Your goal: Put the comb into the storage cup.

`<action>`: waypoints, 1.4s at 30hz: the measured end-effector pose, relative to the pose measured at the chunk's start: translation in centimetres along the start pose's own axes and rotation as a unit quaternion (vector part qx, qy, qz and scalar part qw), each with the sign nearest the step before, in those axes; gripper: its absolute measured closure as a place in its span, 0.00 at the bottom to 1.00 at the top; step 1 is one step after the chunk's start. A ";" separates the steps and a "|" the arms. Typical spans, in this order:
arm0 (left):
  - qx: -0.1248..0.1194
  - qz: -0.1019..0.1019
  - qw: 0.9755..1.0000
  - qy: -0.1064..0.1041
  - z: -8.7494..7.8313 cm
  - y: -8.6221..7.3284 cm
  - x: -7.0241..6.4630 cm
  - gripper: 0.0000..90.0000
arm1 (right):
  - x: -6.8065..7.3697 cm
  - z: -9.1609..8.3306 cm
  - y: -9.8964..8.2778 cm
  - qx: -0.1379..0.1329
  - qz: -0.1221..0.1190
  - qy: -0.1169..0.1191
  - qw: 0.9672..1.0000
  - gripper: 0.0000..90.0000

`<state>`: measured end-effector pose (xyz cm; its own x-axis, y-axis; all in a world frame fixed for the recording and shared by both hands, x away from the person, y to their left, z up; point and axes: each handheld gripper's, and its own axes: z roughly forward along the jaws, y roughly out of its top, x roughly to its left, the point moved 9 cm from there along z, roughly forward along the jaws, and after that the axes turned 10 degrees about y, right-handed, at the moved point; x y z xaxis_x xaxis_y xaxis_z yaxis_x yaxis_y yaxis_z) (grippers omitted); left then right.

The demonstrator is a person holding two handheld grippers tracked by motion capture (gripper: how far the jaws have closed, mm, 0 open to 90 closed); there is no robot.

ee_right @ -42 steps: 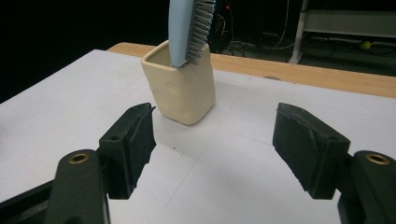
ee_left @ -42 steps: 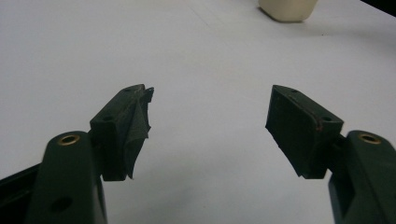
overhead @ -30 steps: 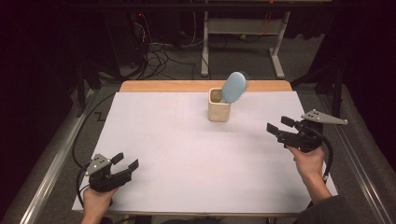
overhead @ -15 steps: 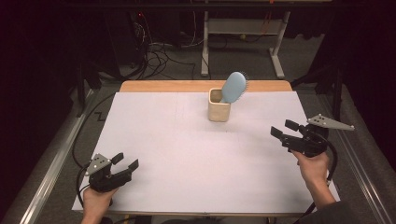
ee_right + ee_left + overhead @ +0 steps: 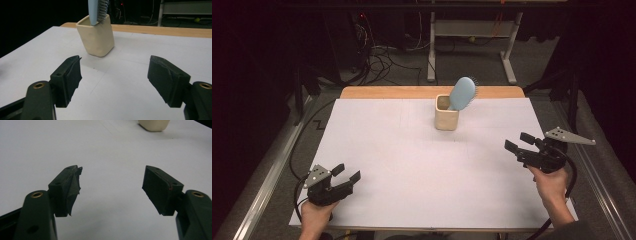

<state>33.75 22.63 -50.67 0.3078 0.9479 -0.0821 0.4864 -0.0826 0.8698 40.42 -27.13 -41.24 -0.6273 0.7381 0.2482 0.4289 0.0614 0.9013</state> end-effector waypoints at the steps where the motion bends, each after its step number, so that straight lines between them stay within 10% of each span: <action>1: 0.000 0.000 1.000 0.000 0.0 0.0 0.0 0.34 | 0.0 -0.1 -0.1 -0.002 0.000 0.000 1.000 0.30; 42: 0.003 -0.001 1.000 0.001 0.1 -0.1 0.1 0.34 | 1.3 -1.1 -3.7 0.006 0.017 0.023 1.000 0.28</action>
<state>33.83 22.67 -50.81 0.3050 0.9488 -0.0818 0.4909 -0.0830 0.8672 37.25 -27.12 -43.89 -0.6408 0.7089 0.2947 0.4586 0.0456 0.8875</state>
